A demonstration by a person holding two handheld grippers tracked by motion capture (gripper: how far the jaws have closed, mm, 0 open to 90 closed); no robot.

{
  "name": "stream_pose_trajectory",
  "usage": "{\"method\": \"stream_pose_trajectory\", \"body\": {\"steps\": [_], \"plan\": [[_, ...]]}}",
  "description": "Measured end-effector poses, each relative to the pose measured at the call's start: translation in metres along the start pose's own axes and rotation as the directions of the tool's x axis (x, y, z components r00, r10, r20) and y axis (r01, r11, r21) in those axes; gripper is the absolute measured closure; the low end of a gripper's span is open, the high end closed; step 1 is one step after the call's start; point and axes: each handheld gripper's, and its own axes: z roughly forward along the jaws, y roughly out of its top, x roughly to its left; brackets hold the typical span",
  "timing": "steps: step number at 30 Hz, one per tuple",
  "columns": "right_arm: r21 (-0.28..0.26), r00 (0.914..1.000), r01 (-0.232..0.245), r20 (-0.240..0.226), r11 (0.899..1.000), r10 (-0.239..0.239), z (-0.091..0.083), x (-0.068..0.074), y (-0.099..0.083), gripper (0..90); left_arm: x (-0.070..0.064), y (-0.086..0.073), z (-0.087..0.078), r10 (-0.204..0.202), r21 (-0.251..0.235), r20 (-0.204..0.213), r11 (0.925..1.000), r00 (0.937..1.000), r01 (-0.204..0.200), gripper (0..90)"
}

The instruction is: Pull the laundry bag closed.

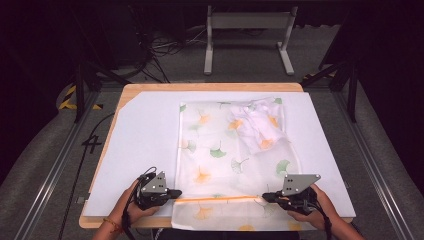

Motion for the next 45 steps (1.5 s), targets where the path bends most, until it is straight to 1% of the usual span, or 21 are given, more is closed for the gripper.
{"method": "stream_pose_trajectory", "body": {"steps": [9, 18, 25, 33, 35, 45], "plan": [[-0.005, 0.9998, -0.007, 0.019, 1.000, 0.007, -0.007, -0.003, -0.005, 90.0, 0.000, 0.000, 0.000, -0.001, -0.002, 0.000, 1.0000, 1.0000, 0.001, 90.0], [-0.007, 0.9990, -0.024, 0.036, 1.000, 0.024, -0.015, -0.005, -0.011, 90.0, 0.000, 0.000, 0.000, -0.003, -0.001, -0.002, 1.0000, 1.0000, 0.003, 90.0], [-0.010, 0.9985, -0.029, 0.046, 1.000, 0.029, -0.021, -0.008, -0.016, 90.0, 0.001, 0.000, 0.000, -0.004, -0.005, 0.007, 1.0000, 1.0000, 0.004, 90.0], [-0.011, 0.9990, -0.025, 0.036, 1.000, 0.025, -0.024, -0.008, -0.019, 90.0, 0.001, 0.000, 0.000, 0.000, -0.002, 0.006, 1.0000, 1.0000, 0.000, 90.0], [-0.010, 0.9987, -0.028, 0.043, 1.000, 0.028, -0.026, -0.008, -0.020, 90.0, 0.001, 0.000, 0.000, -0.001, -0.003, 0.006, 1.0000, 1.0000, 0.001, 90.0], [-0.009, 0.9985, -0.028, 0.047, 1.000, 0.028, -0.031, -0.010, -0.023, 90.0, 0.001, 0.000, 0.000, -0.001, -0.003, 0.007, 1.0000, 1.0000, 0.001, 90.0]]}}
